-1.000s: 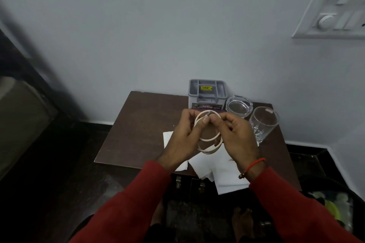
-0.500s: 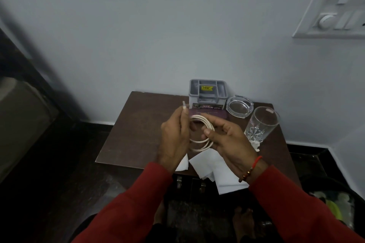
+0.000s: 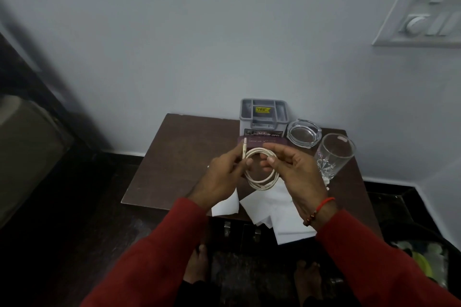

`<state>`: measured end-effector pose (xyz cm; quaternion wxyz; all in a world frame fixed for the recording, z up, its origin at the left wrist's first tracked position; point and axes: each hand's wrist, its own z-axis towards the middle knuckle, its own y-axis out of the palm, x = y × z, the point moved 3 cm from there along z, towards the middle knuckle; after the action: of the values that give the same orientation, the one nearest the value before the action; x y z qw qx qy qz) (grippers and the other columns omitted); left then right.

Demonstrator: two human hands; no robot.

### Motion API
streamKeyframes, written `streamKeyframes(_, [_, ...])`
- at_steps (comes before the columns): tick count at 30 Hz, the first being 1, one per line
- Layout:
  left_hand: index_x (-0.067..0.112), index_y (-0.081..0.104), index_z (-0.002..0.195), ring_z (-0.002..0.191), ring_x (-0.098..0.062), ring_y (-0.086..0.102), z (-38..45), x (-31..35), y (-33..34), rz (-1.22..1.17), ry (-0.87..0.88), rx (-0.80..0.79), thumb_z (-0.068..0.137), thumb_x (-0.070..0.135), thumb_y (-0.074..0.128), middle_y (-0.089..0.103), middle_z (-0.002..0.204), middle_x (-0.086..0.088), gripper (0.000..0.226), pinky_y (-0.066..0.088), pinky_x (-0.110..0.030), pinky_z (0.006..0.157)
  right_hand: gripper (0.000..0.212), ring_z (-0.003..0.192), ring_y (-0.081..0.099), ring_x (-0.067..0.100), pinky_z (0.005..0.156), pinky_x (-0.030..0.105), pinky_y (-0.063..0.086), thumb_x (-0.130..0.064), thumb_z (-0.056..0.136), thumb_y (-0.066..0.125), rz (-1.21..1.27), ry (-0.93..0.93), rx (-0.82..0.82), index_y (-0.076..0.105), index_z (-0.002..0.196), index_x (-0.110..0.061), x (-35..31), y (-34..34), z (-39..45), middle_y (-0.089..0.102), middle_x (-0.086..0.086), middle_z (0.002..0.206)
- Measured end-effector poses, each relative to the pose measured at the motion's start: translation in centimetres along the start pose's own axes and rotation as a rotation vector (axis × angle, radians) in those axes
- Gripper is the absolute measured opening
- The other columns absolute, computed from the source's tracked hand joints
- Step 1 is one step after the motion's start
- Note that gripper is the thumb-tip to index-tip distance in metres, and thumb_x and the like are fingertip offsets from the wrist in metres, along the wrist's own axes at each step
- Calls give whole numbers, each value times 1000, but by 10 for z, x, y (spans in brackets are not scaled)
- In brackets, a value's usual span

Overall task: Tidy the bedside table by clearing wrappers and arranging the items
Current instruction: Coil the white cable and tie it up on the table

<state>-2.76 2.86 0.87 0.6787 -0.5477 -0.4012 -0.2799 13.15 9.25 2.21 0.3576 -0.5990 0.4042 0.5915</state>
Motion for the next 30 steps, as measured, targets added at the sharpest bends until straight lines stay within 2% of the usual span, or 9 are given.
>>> streamKeyframes(4, [23,62,117,72,4,71,1,2,-8,-143,-57,244,96,21,68,71,75,16,22,57,-20,64,30,84,73,20,78,31,59,7,92,60,65,7,15,69,118,-6,-1,2,1,76,14,101])
streamKeyframes(8, [25,64,124,76,19,62,-4,11,-4,25,12,208,103,25,57,68,84,23,23,41,-1,67,30,85,73,22,79,30,61,7,93,58,140,29,3,68,120,-3,-1,4,-1,75,15,105])
streamKeyframes(11, [28,60,138,83,3,59,-2,11,1,137,48,129,104,29,52,65,96,13,34,38,-6,71,29,87,73,23,81,30,61,7,93,58,156,38,-1,68,118,-4,-1,3,-1,75,16,106])
streamKeyframes(14, [21,69,127,79,-17,59,2,7,0,239,64,137,102,25,56,64,88,-3,28,38,-19,68,31,91,73,25,85,33,60,8,92,59,123,29,-14,68,119,-3,0,1,-1,75,17,107])
streamKeyframes(16, [21,74,119,68,-15,65,3,2,-1,147,5,121,100,22,60,70,84,-3,23,49,-17,65,32,94,73,28,88,36,60,8,91,60,103,25,-30,67,120,-2,0,2,-1,75,17,108])
streamKeyframes(18, [24,77,112,67,-17,71,4,-3,-1,-65,-73,94,98,18,64,74,79,3,19,61,-33,65,32,98,73,32,89,38,60,8,91,60,81,21,-44,66,122,-1,0,3,-1,75,17,109])
streamKeyframes(22, [10,77,102,61,-16,69,6,-3,-8,-494,-247,111,95,8,67,74,72,0,12,60,-32,53,35,106,71,27,94,34,57,7,90,63,3,23,-48,67,122,-6,0,1,3,74,11,113])
streamKeyframes(25, [0,75,106,53,-16,65,11,-12,-20,-533,-299,219,97,10,65,72,80,-15,17,58,-30,51,34,104,69,13,83,21,57,0,91,65,-62,49,-30,68,122,-13,1,-1,3,71,7,117])
streamKeyframes(30, [-12,68,103,52,-21,60,37,-56,-34,-484,-434,421,104,18,55,64,80,-25,33,55,-31,53,21,106,66,12,82,30,59,-14,95,64,-92,62,31,70,109,-29,-1,-7,5,71,-2,109])
